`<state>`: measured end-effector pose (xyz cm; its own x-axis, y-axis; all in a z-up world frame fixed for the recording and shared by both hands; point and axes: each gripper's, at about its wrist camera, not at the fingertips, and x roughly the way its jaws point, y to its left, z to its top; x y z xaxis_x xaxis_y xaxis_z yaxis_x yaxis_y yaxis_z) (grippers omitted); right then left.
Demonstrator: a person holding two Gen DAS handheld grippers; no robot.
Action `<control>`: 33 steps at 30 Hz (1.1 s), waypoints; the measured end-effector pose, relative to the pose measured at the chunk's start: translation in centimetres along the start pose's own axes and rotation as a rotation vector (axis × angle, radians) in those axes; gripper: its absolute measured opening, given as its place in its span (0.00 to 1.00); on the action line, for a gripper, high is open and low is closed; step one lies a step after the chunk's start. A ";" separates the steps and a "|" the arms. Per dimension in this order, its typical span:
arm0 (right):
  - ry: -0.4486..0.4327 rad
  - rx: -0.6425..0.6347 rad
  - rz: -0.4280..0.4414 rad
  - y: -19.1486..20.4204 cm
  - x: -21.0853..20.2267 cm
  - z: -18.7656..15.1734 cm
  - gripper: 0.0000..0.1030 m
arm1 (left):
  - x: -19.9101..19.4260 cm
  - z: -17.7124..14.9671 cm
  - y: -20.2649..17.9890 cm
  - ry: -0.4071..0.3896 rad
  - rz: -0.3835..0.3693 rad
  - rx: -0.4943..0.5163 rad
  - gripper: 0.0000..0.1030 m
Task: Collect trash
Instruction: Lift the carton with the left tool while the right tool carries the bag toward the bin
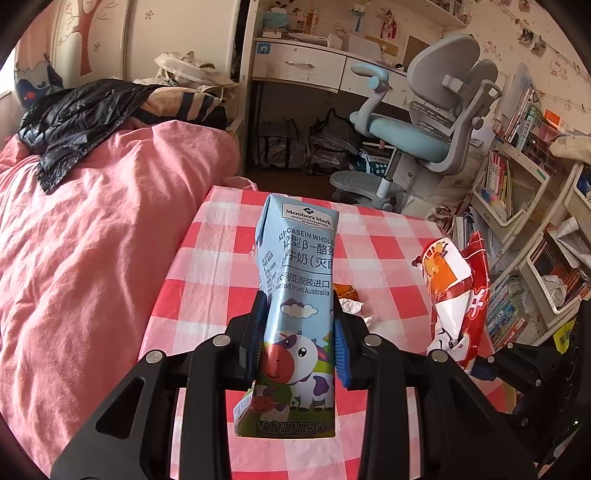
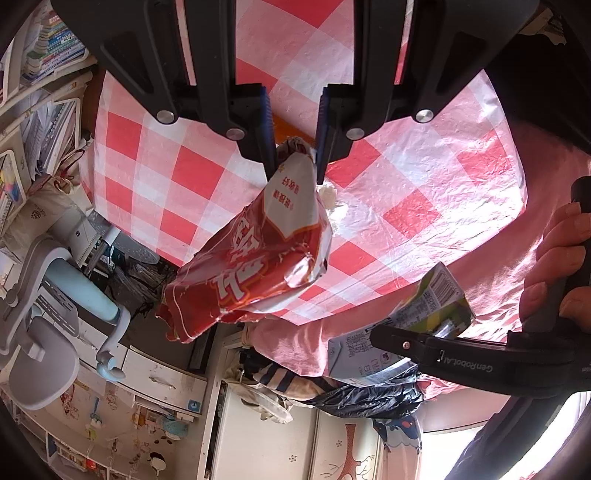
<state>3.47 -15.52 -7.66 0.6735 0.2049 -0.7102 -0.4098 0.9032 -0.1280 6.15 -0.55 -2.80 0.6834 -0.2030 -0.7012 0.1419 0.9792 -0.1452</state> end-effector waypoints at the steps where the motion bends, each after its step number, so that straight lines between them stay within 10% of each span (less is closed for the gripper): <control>1: 0.001 -0.003 0.000 0.1 0.0 0.0 0.19 | 0.0 0.0 0.0 0.000 -0.001 0.001 0.30; 33: -0.045 0.012 -0.010 -0.1 -1.8 0.0 0.20 | -0.2 0.6 -2.1 -0.018 -0.032 0.029 0.30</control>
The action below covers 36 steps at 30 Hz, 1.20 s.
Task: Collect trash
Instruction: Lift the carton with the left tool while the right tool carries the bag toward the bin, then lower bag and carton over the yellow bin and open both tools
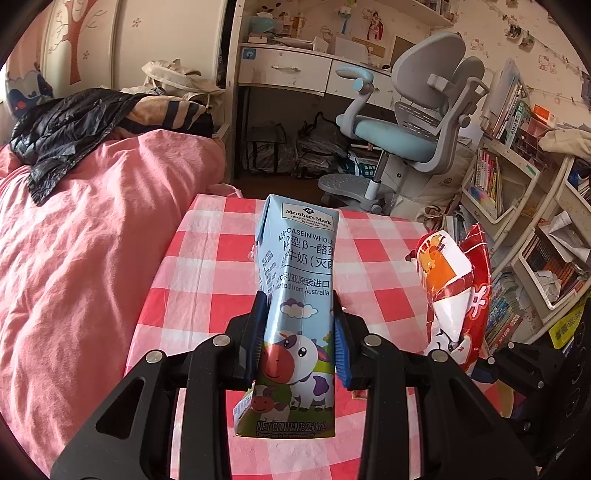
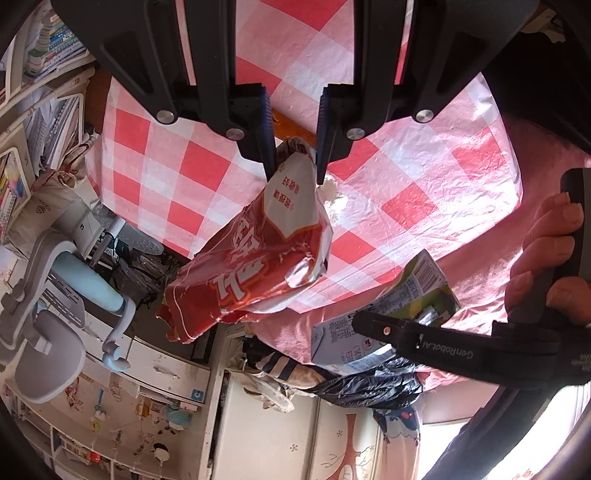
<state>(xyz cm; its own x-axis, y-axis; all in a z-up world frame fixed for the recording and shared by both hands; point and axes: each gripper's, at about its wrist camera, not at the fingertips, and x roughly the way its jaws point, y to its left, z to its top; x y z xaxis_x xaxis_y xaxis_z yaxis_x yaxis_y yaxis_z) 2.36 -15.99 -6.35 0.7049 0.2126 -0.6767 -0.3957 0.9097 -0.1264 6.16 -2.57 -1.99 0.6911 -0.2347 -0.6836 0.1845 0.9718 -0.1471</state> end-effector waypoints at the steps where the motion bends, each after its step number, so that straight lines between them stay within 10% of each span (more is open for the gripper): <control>1: -0.004 0.008 -0.002 -0.2 -0.3 0.0 0.20 | 0.0 0.1 -0.2 -0.003 -0.006 0.000 0.30; 13: -0.050 0.159 -0.119 -7.4 -9.4 -4.1 0.20 | 0.1 -1.0 -7.1 -0.003 -0.177 0.066 0.30; 33: 0.255 0.765 -0.207 -22.5 -10.6 -33.7 0.20 | 9.2 -15.9 -41.0 0.330 -0.527 0.503 0.30; 36: 0.294 0.813 -0.222 -23.3 -10.2 -36.1 0.36 | 11.4 -18.7 -44.9 0.406 -0.542 0.557 0.30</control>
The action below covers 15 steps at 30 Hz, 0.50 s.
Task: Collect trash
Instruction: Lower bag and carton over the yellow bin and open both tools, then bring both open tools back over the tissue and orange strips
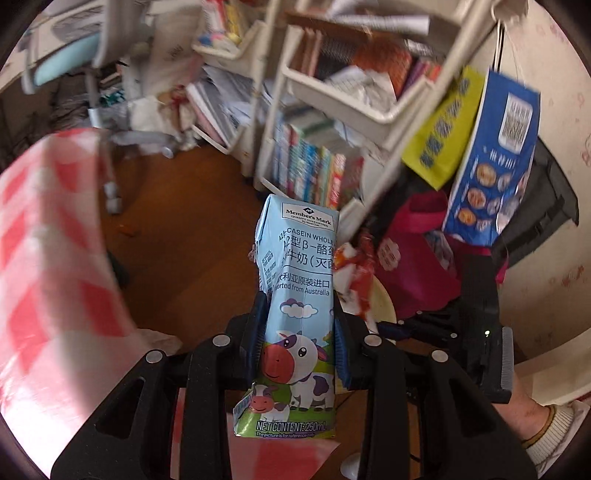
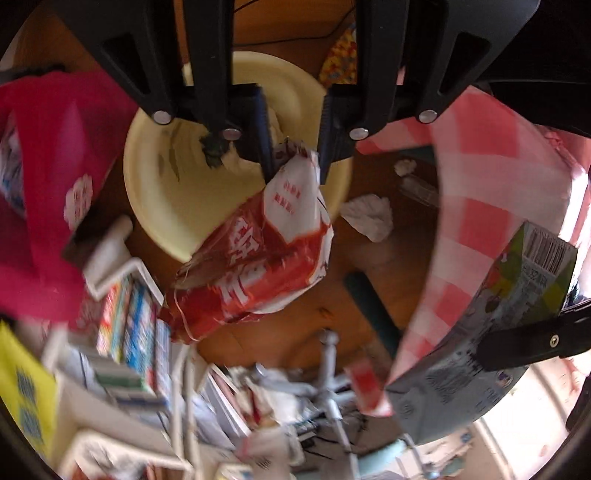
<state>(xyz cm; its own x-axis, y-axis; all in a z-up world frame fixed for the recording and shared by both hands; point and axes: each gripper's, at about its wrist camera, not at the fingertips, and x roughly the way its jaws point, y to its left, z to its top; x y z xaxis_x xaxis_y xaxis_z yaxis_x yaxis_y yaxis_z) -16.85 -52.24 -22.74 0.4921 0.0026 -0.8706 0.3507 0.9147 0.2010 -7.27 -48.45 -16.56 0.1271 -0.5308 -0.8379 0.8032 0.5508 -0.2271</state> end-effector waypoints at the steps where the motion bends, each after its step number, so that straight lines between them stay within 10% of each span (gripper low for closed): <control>1: 0.002 0.022 -0.015 -0.7 0.1 -0.4 0.46 | 1.2 0.3 -0.4 0.020 0.002 0.005 0.32; 6: -0.016 0.085 -0.041 -2.7 -1.4 -1.1 0.46 | 2.5 0.8 -1.3 0.048 0.064 0.008 0.56; 15: -0.235 -0.091 0.003 4.8 -7.4 3.2 0.54 | -9.1 -0.8 4.0 -0.156 0.285 -0.066 0.85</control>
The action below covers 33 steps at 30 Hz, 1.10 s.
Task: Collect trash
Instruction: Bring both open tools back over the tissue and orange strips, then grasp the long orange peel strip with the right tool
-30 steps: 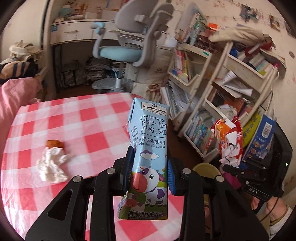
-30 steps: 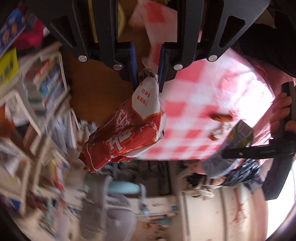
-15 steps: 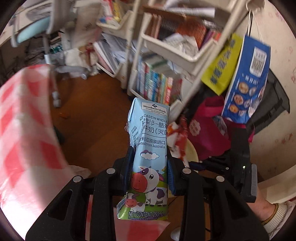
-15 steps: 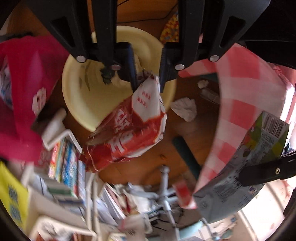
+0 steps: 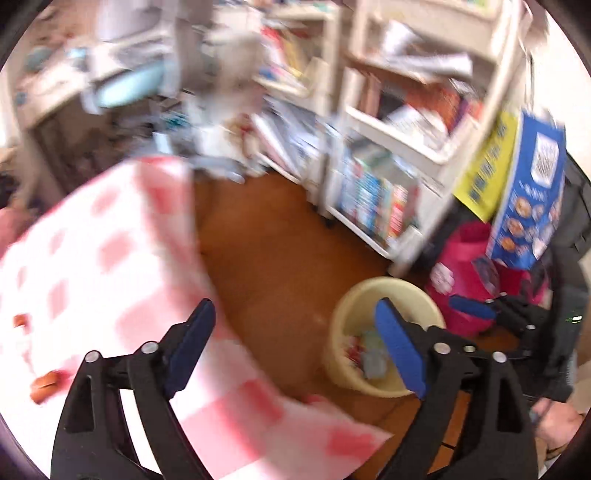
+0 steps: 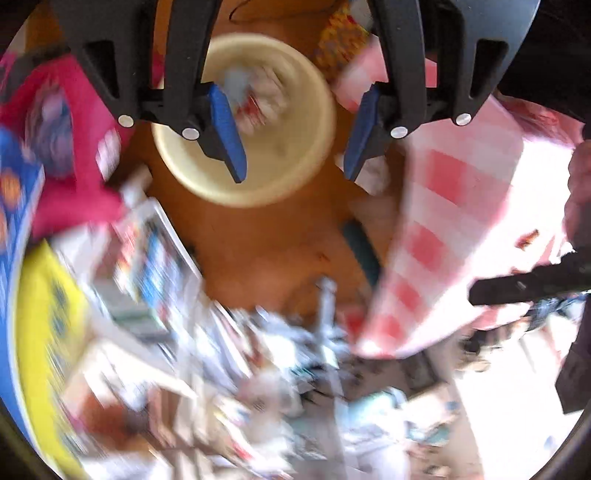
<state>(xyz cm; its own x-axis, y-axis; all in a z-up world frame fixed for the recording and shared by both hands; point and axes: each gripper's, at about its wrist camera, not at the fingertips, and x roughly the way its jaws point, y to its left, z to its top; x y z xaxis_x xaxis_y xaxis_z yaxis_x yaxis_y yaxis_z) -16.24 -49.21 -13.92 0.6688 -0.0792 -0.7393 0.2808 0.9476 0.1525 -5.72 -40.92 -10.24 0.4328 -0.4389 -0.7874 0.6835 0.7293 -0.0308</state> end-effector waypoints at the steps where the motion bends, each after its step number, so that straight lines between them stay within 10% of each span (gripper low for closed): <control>1: -0.026 -0.027 0.025 1.4 -0.4 0.9 0.55 | -1.7 -0.3 1.8 -0.029 0.032 -0.026 0.86; 11: -0.151 -0.310 0.240 19.0 -2.7 8.4 0.67 | -13.2 -5.1 19.8 -0.194 0.337 -0.294 0.93; 18: -0.050 -0.474 0.301 27.5 0.2 6.3 0.67 | -14.9 -10.4 31.7 -0.072 0.465 -0.531 0.93; 33: 0.137 -0.774 0.297 37.3 10.2 6.5 0.68 | -6.2 -11.7 38.0 0.016 0.198 -0.439 0.93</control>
<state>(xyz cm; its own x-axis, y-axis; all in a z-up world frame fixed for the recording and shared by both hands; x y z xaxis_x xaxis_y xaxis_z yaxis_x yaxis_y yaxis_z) 5.51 -16.71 -11.57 0.5371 0.1978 -0.8200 -0.4783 0.8721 -0.1029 10.68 -4.28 -13.73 0.5179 -0.2634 -0.8139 0.2746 0.9523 -0.1335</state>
